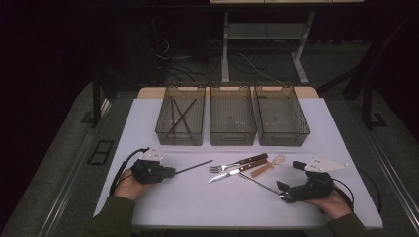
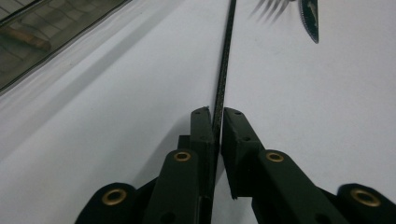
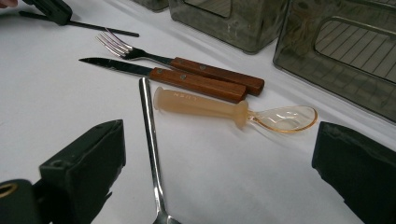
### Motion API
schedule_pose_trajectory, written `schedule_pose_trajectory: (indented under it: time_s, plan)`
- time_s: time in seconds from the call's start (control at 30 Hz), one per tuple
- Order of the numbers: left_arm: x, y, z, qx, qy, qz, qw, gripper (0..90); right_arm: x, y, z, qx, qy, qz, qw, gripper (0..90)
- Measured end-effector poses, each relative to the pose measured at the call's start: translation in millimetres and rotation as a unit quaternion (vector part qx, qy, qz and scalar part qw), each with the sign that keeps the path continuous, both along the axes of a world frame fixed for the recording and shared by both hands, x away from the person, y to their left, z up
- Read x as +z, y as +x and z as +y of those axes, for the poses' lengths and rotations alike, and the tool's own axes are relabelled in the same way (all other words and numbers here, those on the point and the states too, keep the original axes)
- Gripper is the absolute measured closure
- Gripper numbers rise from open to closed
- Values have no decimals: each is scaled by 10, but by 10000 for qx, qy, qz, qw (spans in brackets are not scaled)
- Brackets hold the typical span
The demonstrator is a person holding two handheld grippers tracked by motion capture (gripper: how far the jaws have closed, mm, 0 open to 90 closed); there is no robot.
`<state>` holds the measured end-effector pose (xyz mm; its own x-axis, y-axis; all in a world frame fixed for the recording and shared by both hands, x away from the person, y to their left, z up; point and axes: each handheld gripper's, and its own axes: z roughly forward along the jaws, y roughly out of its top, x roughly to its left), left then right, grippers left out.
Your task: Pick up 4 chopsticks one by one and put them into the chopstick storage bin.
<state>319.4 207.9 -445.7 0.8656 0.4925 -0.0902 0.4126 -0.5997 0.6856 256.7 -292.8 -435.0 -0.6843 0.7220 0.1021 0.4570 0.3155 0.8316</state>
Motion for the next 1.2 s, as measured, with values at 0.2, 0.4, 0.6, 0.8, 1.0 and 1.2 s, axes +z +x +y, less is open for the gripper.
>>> schedule_pose_trajectory:
  time_s: [0.2,0.4,0.6,0.8,1.0,1.2]
  plan:
    - [-5,8,5,-8,-66,84,9999,848,0,-1,4,5,-2,-6,10000,30]
    - [-3,13,4,16,-83,140,9999,858,-1,0,4,7,-6,1,10000,30]
    - [1,26,12,86,-127,228,9996,858,2,-3,3,15,-4,-2,10000,30]
    - [25,33,28,226,-201,317,9990,858,1,-1,3,17,-2,-5,10000,30]
    - [81,6,30,317,-305,331,9985,857,2,-2,3,15,0,-2,10000,31]
    - [165,-23,5,350,-264,316,9985,857,2,-3,2,18,-3,-1,10000,30]
